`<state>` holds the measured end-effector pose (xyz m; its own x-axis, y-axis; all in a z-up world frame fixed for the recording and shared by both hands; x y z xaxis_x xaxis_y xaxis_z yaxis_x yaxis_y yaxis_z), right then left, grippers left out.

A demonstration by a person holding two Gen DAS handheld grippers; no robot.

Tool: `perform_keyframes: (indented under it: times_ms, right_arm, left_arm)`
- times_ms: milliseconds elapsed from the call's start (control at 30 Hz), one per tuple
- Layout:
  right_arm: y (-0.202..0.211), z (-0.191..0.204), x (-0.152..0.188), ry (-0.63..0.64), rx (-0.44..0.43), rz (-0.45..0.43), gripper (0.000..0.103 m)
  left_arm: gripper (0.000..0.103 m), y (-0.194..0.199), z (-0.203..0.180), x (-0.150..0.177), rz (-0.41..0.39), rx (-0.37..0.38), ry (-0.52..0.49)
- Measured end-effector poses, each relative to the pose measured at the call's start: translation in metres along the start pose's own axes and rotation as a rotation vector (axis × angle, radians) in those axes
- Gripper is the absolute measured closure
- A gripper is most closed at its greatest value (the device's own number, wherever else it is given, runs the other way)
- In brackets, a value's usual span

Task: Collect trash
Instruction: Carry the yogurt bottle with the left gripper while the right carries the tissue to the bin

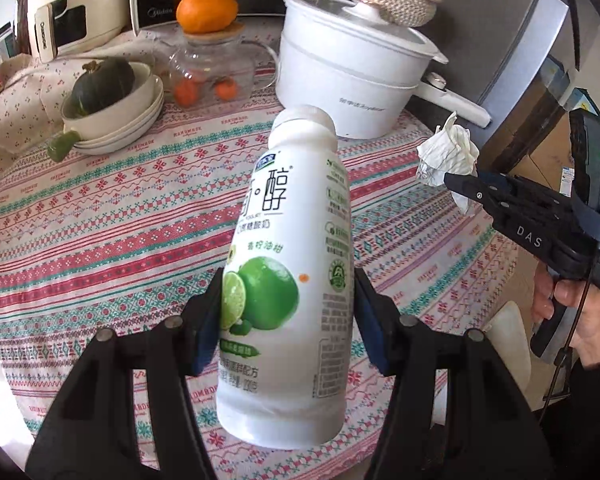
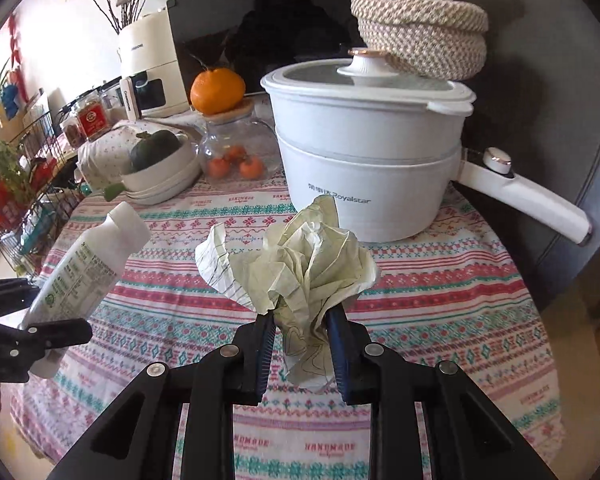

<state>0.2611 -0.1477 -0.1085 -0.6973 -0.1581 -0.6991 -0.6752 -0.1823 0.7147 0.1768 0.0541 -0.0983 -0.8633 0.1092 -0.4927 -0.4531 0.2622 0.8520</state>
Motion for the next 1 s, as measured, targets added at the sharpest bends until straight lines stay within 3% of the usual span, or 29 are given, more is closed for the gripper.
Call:
perform_keyframes:
  times_ms: [267,467,633,1000]
  right_arm:
    - [0.088,-0.017,0.022,-0.021,0.033,-0.017,0.077]
    - [0.138,-0.038,0.054,-0.088,0.057,-0.002,0.077]
    - [0.162,-0.059,0.082,-0.124,0.108,0.028,0.077]
    - [0.185,-0.117,0.149,-0.237,0.108,0.119,0.076]
  left_arm:
    - [0.042,0.038,-0.055,0.020,-0.018,0.021,-0.061]
    - [0.042,0.052,-0.097,0.041,-0.023,0.078,-0.077]
    - [0.042,0.052,-0.136,0.067,0.003,0.133,-0.088]
    - [0.042,0.012,-0.213,0.120,0.109,0.242,-0.113]
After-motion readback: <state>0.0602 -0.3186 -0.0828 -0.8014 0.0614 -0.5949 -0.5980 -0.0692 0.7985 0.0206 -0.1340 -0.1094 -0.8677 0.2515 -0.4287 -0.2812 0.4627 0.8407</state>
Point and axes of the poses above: each gripper's, at about its wrist camera, not at the fingertips, and y roughly against the way its jaws point, z to its left, x to its underside, the point moved 4 cm from there along -y, roughly the way its jaws point
